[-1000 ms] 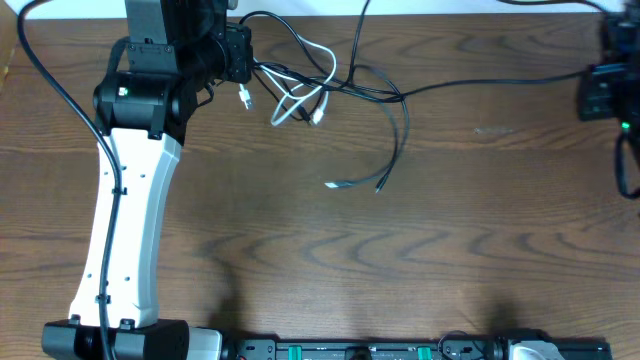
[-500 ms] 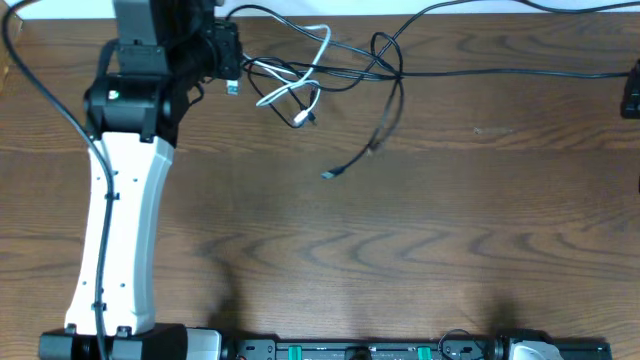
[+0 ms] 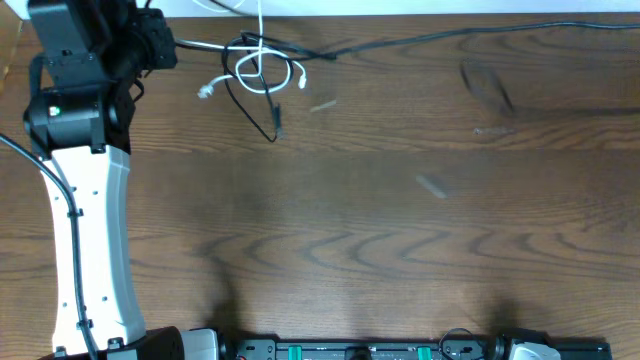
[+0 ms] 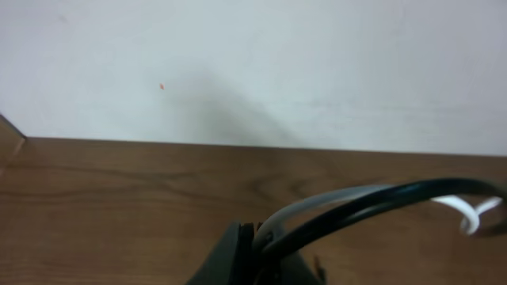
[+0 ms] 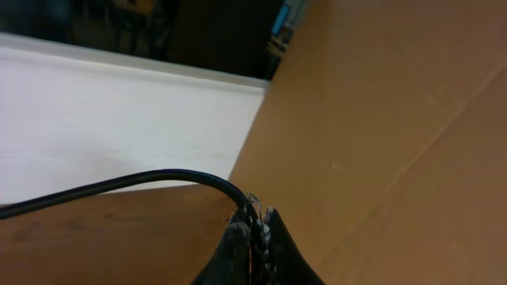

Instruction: Untangle cables

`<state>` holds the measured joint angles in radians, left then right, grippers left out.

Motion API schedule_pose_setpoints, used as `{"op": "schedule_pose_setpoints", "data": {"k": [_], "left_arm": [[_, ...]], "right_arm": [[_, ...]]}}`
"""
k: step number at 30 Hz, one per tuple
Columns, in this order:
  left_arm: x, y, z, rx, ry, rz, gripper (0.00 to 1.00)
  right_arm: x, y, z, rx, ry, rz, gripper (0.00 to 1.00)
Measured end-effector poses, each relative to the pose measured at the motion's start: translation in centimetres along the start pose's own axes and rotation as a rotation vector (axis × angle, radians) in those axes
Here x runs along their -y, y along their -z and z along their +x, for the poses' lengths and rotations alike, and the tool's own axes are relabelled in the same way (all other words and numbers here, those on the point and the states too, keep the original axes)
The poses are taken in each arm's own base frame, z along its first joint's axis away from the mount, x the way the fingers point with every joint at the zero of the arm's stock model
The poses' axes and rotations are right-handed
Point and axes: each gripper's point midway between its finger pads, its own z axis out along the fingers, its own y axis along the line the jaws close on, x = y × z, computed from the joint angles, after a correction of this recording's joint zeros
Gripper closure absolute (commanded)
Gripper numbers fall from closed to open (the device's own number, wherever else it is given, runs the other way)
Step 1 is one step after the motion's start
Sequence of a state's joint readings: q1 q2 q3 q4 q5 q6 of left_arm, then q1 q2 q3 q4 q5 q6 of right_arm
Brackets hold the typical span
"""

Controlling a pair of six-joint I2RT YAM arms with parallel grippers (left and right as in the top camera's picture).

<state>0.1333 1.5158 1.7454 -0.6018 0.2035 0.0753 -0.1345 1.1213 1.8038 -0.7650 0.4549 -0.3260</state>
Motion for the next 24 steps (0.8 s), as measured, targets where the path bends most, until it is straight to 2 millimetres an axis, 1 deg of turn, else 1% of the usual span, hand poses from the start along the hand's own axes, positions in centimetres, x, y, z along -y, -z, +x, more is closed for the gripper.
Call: {"op": "schedule_pose_setpoints", "data": {"k": [4, 5, 7, 10, 11, 15, 18, 19, 21, 24], "left_arm": [[-0.7, 0.1, -0.2, 0.01, 0.006, -0.015, 0.92], [-0.9, 0.1, -0.5, 0.019, 0.004, -0.024, 0.92], [-1.3, 0.1, -0.8, 0.035, 0.002, -0.048, 0.92], [-2.2, 0.2, -1.6, 0.066, 0.0, -0.101, 0.92], [-2.6, 0.3, -1.9, 0.078, 0.0, -0.123, 0.92], [-3.9, 0.5, -2.1, 0.086, 0.008, -0.17, 0.92], [-6.5, 1.1, -2.8, 0.117, 0.023, -0.275, 0.93], [-8.7, 1.9, -3.0, 0.131, 0.035, -0.372, 0.93], [-12.1, 3.1, -2.8, 0.129, 0.05, -0.499, 0.93], [-16.3, 5.1, -2.4, 0.127, 0.082, -0.631, 0.92]], "right_arm": [[0.9, 0.2, -0.2, 0.005, 0.024, 0.039, 0.99], [1.4, 0.3, -0.7, 0.025, 0.032, 0.063, 0.99], [2.0, 0.4, -1.2, 0.039, 0.043, 0.093, 0.99], [2.9, 0.7, -1.5, 0.044, 0.073, 0.138, 0.99], [3.1, 0.8, -1.5, 0.042, 0.079, 0.146, 0.99], [3.4, 0.9, -1.4, 0.036, 0.089, 0.162, 0.99], [3.7, 1.0, -1.7, 0.043, 0.108, 0.179, 0.99], [4.1, 1.1, -1.9, 0.046, 0.132, 0.198, 0.99], [5.0, 1.4, -2.4, 0.052, 0.167, 0.249, 0.99], [6.8, 2.4, -3.2, 0.062, 0.212, 0.333, 0.99]]}}
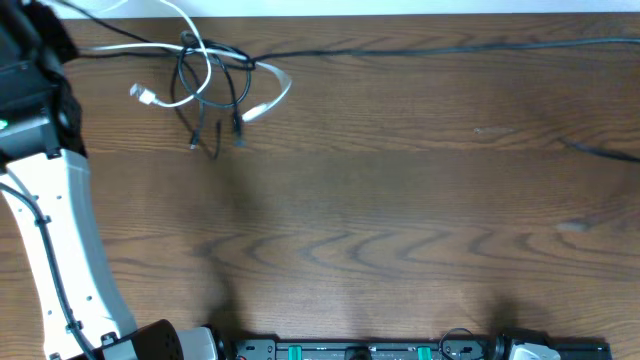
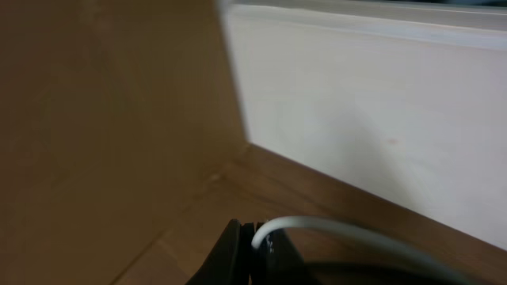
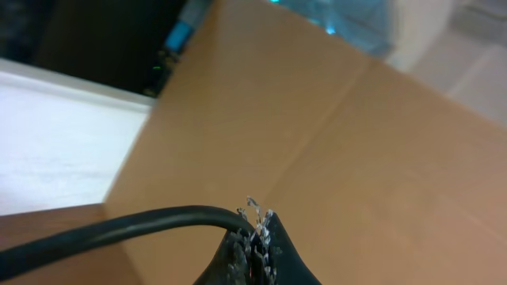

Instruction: Untangle cables

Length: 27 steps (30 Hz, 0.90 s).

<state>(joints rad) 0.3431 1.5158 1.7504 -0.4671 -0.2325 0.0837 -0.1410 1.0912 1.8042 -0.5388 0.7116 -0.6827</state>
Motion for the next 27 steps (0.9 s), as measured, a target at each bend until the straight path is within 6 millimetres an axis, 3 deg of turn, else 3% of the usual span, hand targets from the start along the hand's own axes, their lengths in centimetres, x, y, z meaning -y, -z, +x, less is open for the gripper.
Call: {"op": "schedule_pose_setpoints", "data": {"k": [5, 11, 14, 19, 20, 21, 22, 24, 25, 27], "left_arm": [[-4.7, 0.5, -1.7, 0.028, 0.037, -0.108, 0.93], [-9.3, 2.5, -3.9, 0.064, 0.072, -0.207, 0.93], [-9.4, 3.0, -3.8, 0.052, 0.07, -0.193, 0.92], [-5.3, 2.7, -3.6, 0.042, 0.14, 0.044, 0.93], [-4.5, 2.8, -3.8, 0.045, 0.158, 0.092, 0.92], [-3.4, 2.9, -4.0, 0.049, 0.175, 0.158, 0.93], [-2.7, 3.1, -4.1, 0.05, 0.187, 0.2, 0.92], [-1.1, 3.4, -4.3, 0.047, 0.199, 0.279, 0.93], [-0.4, 3.6, -4.3, 0.044, 0.205, 0.308, 0.93], [1.5, 4.1, -4.3, 0.038, 0.204, 0.377, 0.93]], "right_arm": [[2.9, 1.2, -0.3, 0.009, 0.049, 0.088, 0.99], [4.5, 2.3, -0.1, 0.007, 0.05, 0.124, 0.99], [4.2, 2.3, 0.2, -0.004, 0.044, 0.106, 0.99], [1.5, 1.0, 0.6, -0.023, -0.025, 0.035, 0.97], [1.1, 0.7, 0.7, -0.028, -0.036, 0.028, 0.91], [0.5, 0.3, 0.8, -0.038, -0.059, 0.017, 0.76], [0.1, 0.1, 1.0, -0.046, -0.066, 0.011, 0.51], [-1.0, -0.5, 1.4, -0.068, -0.085, -0.008, 0.2], [-1.8, -0.8, 1.7, -0.082, -0.103, -0.029, 0.1], [-2.6, -1.0, 1.9, -0.09, -0.133, -0.054, 0.04]]}}
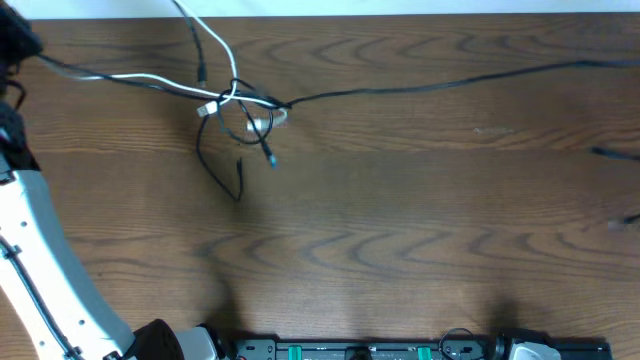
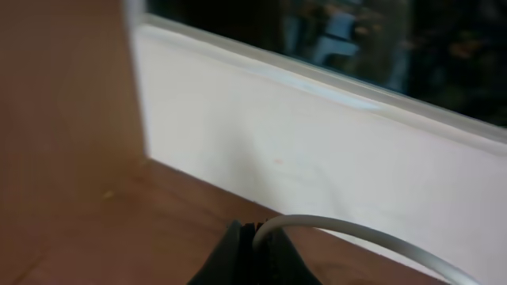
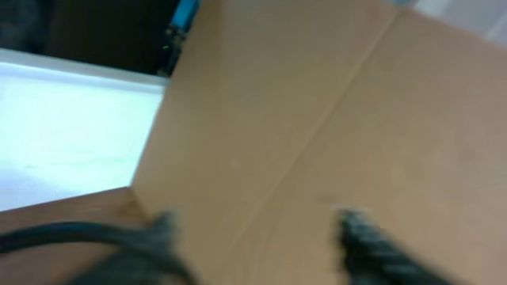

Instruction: Untangle cables

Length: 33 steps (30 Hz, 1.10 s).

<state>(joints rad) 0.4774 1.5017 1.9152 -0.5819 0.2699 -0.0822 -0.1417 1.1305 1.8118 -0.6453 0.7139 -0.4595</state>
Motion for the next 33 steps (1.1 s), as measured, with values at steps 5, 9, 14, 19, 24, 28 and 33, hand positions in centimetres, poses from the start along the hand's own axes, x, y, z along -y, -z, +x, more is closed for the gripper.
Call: {"op": "schedule_pose_setpoints", "data": {"k": [5, 9, 14, 19, 24, 28, 33], "left_arm": [[5.1, -0.3, 1.0, -0.03, -0.014, 0.138, 0.92], [10.0, -0.1, 1.7, -0.042, -0.037, 0.25, 0.93], [15.7, 0.8, 2.3, -0.038, -0.068, 0.384, 0.92], [19.8, 2.0, 3.3, -0.052, -0.091, 0.484, 0.93], [23.8, 3.6, 4.3, -0.065, -0.112, 0.58, 0.92], [26.0, 4.7, 5.1, -0.077, -0.126, 0.637, 0.92], [27.1, 5.3, 5.4, -0.082, -0.132, 0.664, 0.93]], "right_arm": [[-3.4, 0.5, 0.2, 0.01, -0.086, -0.192, 0.01], [-7.3, 1.7, 0.2, 0.015, -0.153, -0.423, 0.01], [-12.3, 3.8, 1.5, -0.048, -0.177, -0.705, 0.01], [-17.4, 6.7, 3.5, -0.142, -0.146, -1.011, 0.01], [-20.3, 8.3, 5.3, -0.235, -0.13, -1.182, 0.01], [-23.7, 9.4, 7.3, -0.326, -0.065, -1.303, 0.01], [-28.9, 11.8, 9.5, -0.4, 0.035, -1.457, 0.01]]}}
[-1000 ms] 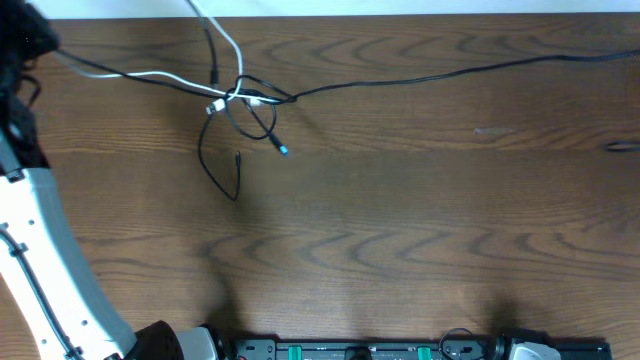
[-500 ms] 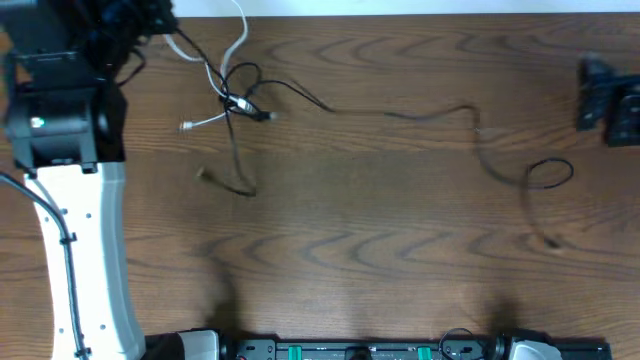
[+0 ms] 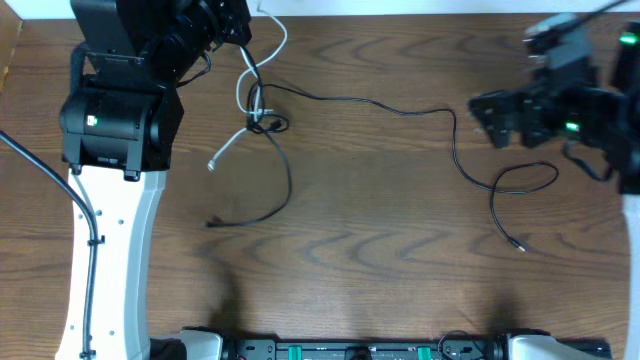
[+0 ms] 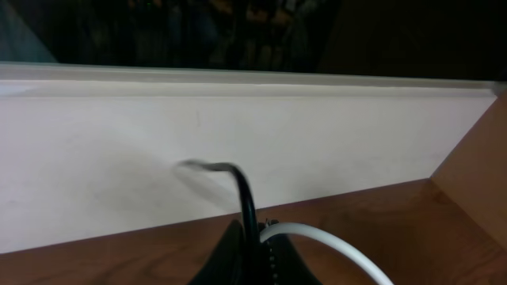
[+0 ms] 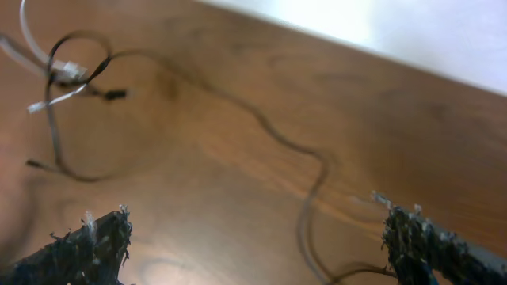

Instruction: Untangle cables

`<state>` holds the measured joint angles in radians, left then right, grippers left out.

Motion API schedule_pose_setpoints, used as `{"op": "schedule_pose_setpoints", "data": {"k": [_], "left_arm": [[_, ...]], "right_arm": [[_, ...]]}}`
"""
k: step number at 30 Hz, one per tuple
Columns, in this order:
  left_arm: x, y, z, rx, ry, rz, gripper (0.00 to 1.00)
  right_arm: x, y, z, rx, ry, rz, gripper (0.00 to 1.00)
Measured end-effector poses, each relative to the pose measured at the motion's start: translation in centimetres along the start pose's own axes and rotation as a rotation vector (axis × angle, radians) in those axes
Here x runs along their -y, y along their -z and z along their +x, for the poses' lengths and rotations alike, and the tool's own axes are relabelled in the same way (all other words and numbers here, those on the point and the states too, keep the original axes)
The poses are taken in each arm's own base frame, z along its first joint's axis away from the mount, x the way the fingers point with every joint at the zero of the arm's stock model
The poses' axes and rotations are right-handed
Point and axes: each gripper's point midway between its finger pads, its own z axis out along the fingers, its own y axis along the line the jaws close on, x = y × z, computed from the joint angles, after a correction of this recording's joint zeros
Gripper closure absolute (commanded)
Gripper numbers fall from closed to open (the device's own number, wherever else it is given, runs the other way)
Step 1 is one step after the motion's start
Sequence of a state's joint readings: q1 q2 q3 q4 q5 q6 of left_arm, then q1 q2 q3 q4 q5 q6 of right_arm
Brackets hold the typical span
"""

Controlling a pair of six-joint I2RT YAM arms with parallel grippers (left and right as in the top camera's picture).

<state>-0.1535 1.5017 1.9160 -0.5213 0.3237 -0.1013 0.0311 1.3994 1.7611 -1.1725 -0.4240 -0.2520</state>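
Note:
A white cable (image 3: 253, 88) and thin black cables meet in a small knot (image 3: 264, 123) at the upper left of the table. My left gripper (image 3: 238, 22) is above the knot, near the back edge. In the left wrist view it (image 4: 255, 231) is shut on the white cable (image 4: 333, 242) and a black cable (image 4: 244, 194) together. One black cable (image 3: 400, 108) runs right from the knot into a slack loop (image 3: 524, 181). My right gripper (image 3: 484, 120) hangs open beside that loop. In the right wrist view it (image 5: 257, 237) is wide apart and empty over the black cable (image 5: 310, 162).
A second black strand (image 3: 287, 185) curves down from the knot to a free end at the lower left. The white cable's plug end (image 3: 213, 164) lies left of it. A white wall (image 4: 158, 158) rises behind the table's back edge, and a bar of electronics (image 3: 380, 350) lines the front.
My right gripper has let the black cable go; the cable was stretched taut to the right and now lies slack with a loop. Both arms have come back into the overhead view. The knot sits slightly lower.
Both grippers were shut on cables, with the tangle near the back edge. Then the arms were far apart and the black cable was taut across the table. The right fingers then showed apart. Now that cable lies loose, and the left gripper still holds its cables.

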Motion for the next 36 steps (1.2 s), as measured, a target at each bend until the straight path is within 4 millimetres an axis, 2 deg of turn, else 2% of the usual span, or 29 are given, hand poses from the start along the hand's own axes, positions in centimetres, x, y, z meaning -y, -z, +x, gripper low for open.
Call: {"op": "schedule_pose_setpoints", "data": {"k": [3, 7, 8, 11, 13, 16, 18, 19, 22, 28, 36], "left_arm": [[0.1, 0.3, -0.2, -0.005, 0.001, -0.002, 0.93], [0.9, 1.5, -1.6, 0.016, -0.006, 0.005, 0.93], [1.0, 1.8, -1.9, 0.02, -0.007, 0.005, 0.92], [1.6, 3.0, -3.0, 0.034, -0.011, 0.01, 0.93], [2.3, 3.7, -3.3, 0.029, -0.006, 0.017, 0.93], [3.4, 4.2, -3.3, 0.016, 0.027, 0.039, 0.93], [3.9, 4.2, -3.0, 0.002, 0.053, 0.05, 0.93], [4.2, 4.2, -2.7, -0.008, 0.069, 0.056, 0.92], [4.7, 4.1, -2.5, -0.017, 0.096, 0.068, 0.93], [5.5, 4.1, -2.3, -0.023, 0.135, 0.086, 0.93], [5.4, 4.0, -2.4, -0.02, 0.187, 0.079, 0.93]], "right_arm": [[-1.6, -2.7, 0.8, -0.054, 0.035, -0.064, 0.01], [-4.3, -7.6, 2.2, -0.119, 0.104, -0.157, 0.01], [-5.1, -9.6, 2.7, -0.137, 0.127, -0.184, 0.03], [-6.5, -13.1, 3.6, -0.157, 0.183, -0.229, 0.06], [-7.8, -15.3, 3.8, -0.158, 0.238, -0.262, 0.12], [-10.3, -17.0, 2.9, -0.11, 0.338, -0.303, 0.17], [-11.5, -17.8, 2.8, -0.098, 0.372, -0.326, 0.2], [-12.1, -18.2, 2.8, -0.094, 0.389, -0.337, 0.24], [-12.9, -18.6, 2.9, -0.086, 0.418, -0.358, 0.3], [-14.1, -18.3, 2.7, -0.052, 0.487, -0.419, 0.27], [-16.3, -17.4, 2.7, 0.006, 0.582, -0.55, 0.25]]}}
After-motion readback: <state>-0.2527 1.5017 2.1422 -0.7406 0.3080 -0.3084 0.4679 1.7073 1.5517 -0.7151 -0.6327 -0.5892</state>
